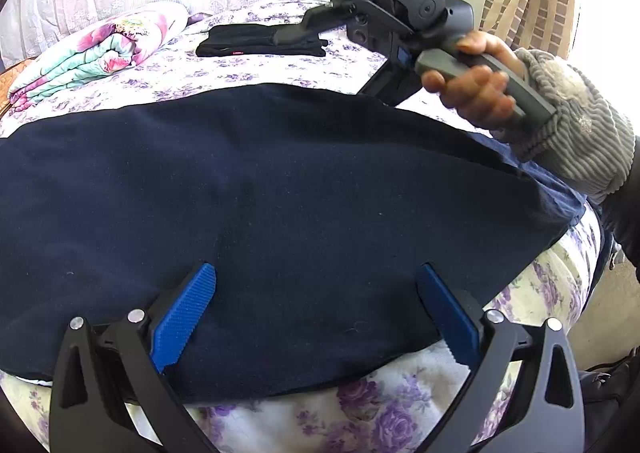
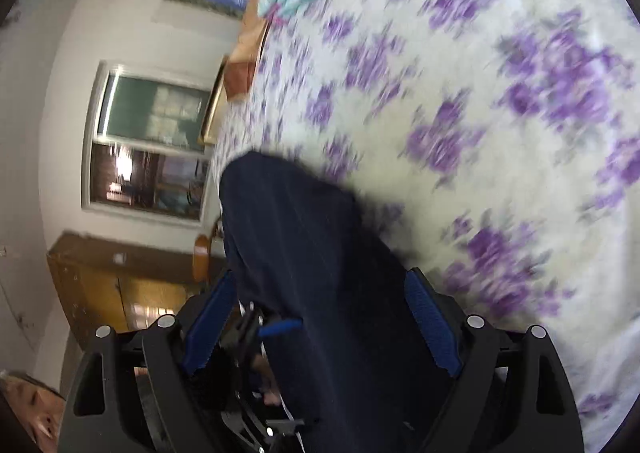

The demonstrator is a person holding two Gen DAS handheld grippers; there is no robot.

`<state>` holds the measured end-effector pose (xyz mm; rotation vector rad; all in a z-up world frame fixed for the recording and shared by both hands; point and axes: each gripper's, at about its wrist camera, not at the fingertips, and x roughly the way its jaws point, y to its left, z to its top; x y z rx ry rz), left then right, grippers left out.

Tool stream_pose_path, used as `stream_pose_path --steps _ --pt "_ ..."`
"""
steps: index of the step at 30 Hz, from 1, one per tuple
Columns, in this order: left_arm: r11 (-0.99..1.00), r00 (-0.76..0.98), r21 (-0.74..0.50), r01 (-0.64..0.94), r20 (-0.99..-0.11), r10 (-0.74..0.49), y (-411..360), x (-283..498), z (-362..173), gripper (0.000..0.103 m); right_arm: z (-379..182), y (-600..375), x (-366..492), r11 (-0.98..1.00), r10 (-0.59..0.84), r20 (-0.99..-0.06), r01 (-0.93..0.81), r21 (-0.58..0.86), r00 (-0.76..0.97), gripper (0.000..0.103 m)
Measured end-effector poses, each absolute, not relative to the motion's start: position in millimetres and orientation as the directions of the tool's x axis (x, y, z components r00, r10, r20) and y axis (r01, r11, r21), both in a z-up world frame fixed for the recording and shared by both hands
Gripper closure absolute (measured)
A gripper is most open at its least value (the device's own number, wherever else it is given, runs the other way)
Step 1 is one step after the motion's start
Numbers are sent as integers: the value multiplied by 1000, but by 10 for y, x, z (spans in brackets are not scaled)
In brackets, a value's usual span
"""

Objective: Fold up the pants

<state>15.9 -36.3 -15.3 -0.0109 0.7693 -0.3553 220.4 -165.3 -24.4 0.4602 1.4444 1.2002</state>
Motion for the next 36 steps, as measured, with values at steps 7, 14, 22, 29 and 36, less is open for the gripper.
stream_pose_path --steps 7,14,22,29,36 --pt "941 662 -135 310 -680 -316 -368 150 -155 5 -101 -1319 2236 259 900 -356 -348 901 -251 13" --pt "941 662 -135 310 -680 -315 -374 144 -157 5 -52 -1929 2605 149 988 -139 -213 966 62 17" --pt "942 663 -135 308 -680 -314 -385 133 -164 5 -14 -1935 2479 395 903 -428 -319 861 -37 27" --pt "942 662 -130 310 -682 -312 -380 134 -161 5 -72 -1546 2261 496 835 -551 -439 749 3 99" --pt "944 661 -122 308 -686 -304 -391 130 -155 5 -288 -1637 2579 770 614 -764 -361 526 199 103"
